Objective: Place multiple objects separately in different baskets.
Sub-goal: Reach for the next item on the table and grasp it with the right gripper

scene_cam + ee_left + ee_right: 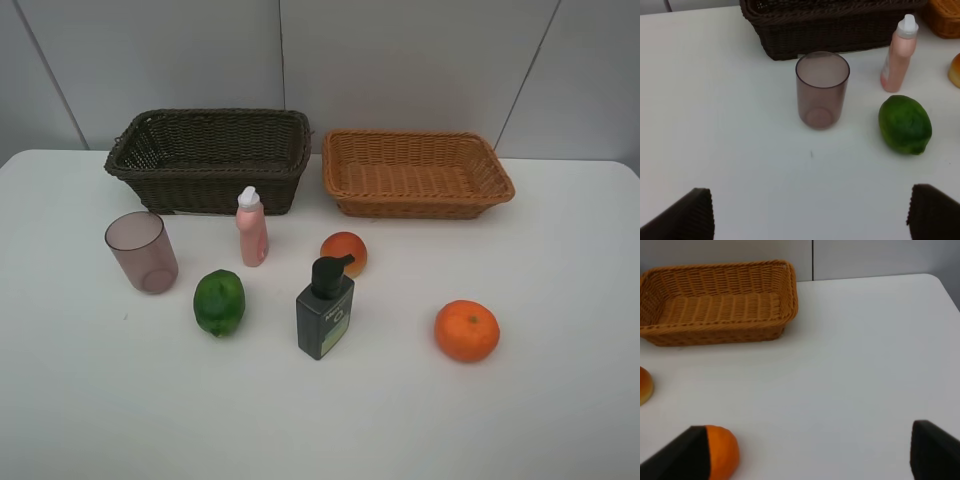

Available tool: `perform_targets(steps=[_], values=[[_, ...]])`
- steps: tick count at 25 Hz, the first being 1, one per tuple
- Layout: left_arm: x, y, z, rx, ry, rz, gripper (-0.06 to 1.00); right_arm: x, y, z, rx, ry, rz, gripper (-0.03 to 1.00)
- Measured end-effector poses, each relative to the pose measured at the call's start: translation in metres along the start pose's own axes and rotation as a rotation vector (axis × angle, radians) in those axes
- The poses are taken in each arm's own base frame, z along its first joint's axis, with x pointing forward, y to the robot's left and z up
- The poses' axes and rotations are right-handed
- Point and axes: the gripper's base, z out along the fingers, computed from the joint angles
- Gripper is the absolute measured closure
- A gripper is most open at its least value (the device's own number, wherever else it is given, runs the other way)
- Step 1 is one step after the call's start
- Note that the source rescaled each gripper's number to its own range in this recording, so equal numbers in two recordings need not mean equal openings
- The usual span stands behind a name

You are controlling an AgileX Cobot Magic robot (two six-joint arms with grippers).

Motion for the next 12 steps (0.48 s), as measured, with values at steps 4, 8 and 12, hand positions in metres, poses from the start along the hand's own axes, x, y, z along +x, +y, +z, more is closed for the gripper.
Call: perform_targets(steps=[4, 8, 12], values=[[0.0, 0.0, 0.0, 0.0, 0.0, 0.0, -0.06, 0.0, 0.0, 0.0, 0.0, 0.0, 0.0, 0.19], [0.0, 0.0, 0.0, 0.0, 0.0, 0.0, -0.06, 0.0, 0.0, 0.0, 0.0, 0.0, 0.0, 0.19], [0.0, 0.0, 0.0, 0.0, 0.0, 0.0, -0.06, 0.0, 0.0, 0.0, 0.0, 0.0, 0.0, 0.19]])
